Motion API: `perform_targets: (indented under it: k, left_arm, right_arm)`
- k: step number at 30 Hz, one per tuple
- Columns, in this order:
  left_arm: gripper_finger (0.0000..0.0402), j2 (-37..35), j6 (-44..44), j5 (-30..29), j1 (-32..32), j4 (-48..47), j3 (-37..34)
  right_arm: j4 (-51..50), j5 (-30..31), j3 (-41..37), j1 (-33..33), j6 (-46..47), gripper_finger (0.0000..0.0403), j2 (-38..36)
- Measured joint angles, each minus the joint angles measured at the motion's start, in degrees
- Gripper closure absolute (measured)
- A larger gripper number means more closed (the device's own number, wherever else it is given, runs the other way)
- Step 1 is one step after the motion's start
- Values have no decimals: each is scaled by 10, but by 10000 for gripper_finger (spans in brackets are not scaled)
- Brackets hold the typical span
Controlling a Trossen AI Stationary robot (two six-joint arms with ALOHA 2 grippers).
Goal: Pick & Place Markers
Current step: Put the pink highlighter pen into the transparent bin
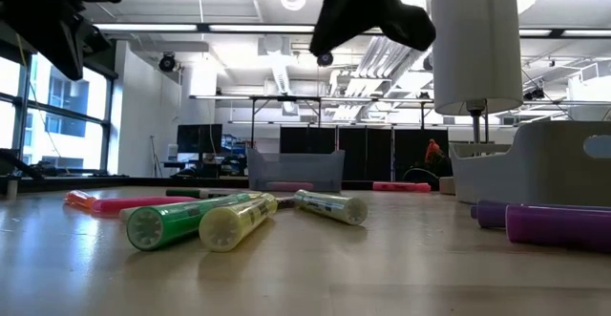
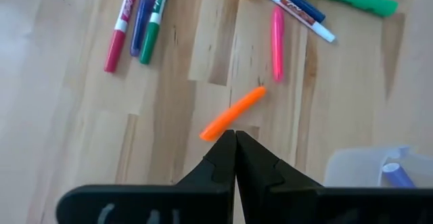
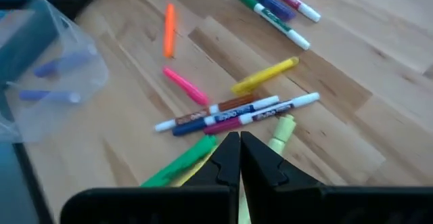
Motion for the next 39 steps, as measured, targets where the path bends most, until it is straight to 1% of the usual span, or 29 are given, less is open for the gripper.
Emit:
perform_targets:
  k: [4, 6, 8, 12, 15, 19, 22, 25, 29, 31, 33, 35, 39]
  left_arm:
    - [401, -2, 23, -1, 3, 1, 0]
    - [401, 0, 33, -1, 2, 1, 0]
    - [401, 4, 39, -1, 3, 1, 0]
    - [401, 8, 39, -1, 3, 2, 0]
    - [401, 8, 34, -1, 3, 1, 0]
    - [401, 8, 19, -2, 3, -1, 0]
    - [401, 8, 9, -6, 3, -4, 0]
    - [401, 8, 7, -29, 3, -4, 0]
    - [401, 6, -26, -75, 3, -4, 0]
    - [401, 3, -41, -95, 3, -3, 0]
    - [401, 0, -52, -109, 3, -3, 0]
    - [401, -5, -63, -121, 3, -3, 0]
    - [401, -14, -81, -134, 3, -3, 0]
  right_arm:
    - [-71, 5, 0, -27, 30, 403, 0]
    - [-111, -9, 0, -48, 32, 403, 0]
    - [-142, -28, 0, -72, 13, 403, 0]
    - [-165, -76, 0, -129, -65, 403, 0]
    - [-165, -98, 0, -174, -141, 403, 0]
    - [-165, -105, 0, -229, -218, 403, 0]
    - [-167, -93, 0, -265, -236, 403, 0]
    - [-179, -39, -2, -290, -190, 403, 0]
    - [-185, 69, -35, -308, -63, 403, 0]
    - [-168, 102, -64, -318, -4, 403, 0]
    - [-138, 113, -95, -331, 47, 403, 0]
    - [-85, 119, -131, -344, 79, 403, 0]
    - [69, 119, -200, -369, 82, 403, 0]
